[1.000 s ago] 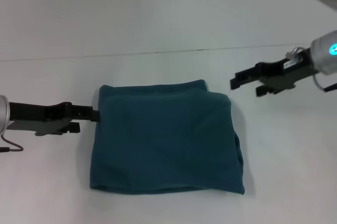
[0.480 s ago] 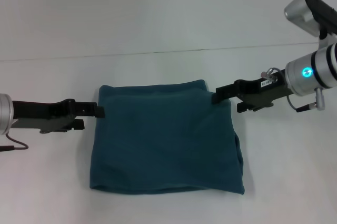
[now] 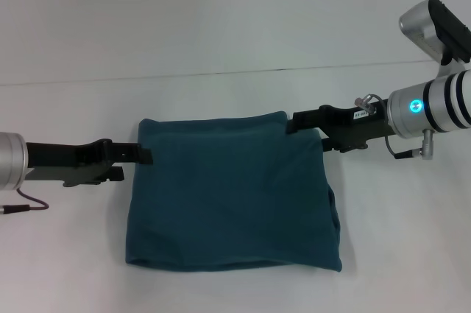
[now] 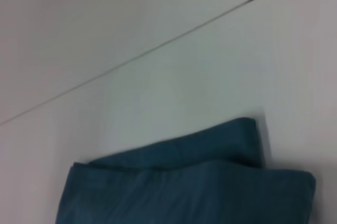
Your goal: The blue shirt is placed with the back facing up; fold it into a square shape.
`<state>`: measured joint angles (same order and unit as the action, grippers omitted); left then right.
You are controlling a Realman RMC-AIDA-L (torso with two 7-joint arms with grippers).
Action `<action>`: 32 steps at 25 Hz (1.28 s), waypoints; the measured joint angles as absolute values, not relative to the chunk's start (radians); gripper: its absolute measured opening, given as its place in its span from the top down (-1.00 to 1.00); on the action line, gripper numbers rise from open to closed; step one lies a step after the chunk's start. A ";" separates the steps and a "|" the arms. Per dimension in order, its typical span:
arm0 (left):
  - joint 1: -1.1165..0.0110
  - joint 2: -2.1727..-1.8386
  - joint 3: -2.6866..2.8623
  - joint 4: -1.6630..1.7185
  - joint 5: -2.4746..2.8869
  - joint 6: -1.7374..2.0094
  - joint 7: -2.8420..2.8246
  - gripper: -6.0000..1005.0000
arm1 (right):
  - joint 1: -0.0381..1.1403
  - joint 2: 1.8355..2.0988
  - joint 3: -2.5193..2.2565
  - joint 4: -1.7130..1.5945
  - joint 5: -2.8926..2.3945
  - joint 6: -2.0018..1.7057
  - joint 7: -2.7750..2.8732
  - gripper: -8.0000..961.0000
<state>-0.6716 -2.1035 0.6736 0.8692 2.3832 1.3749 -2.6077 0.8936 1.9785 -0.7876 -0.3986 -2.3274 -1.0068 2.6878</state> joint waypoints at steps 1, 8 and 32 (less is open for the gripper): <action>-0.672 -2.105 0.673 0.869 2.383 1.372 -2.607 -0.51 | 0.892 1.979 -0.787 -0.399 -2.321 -1.001 2.688 -0.79; -0.672 -2.108 0.673 0.867 2.383 1.363 -2.605 -0.50 | 0.893 1.991 -0.787 -0.397 -2.310 -0.978 2.699 -0.79; -0.667 -2.108 0.672 0.853 2.376 1.353 -2.605 -0.50 | 0.891 1.994 -0.796 -0.413 -2.304 -0.961 2.668 0.73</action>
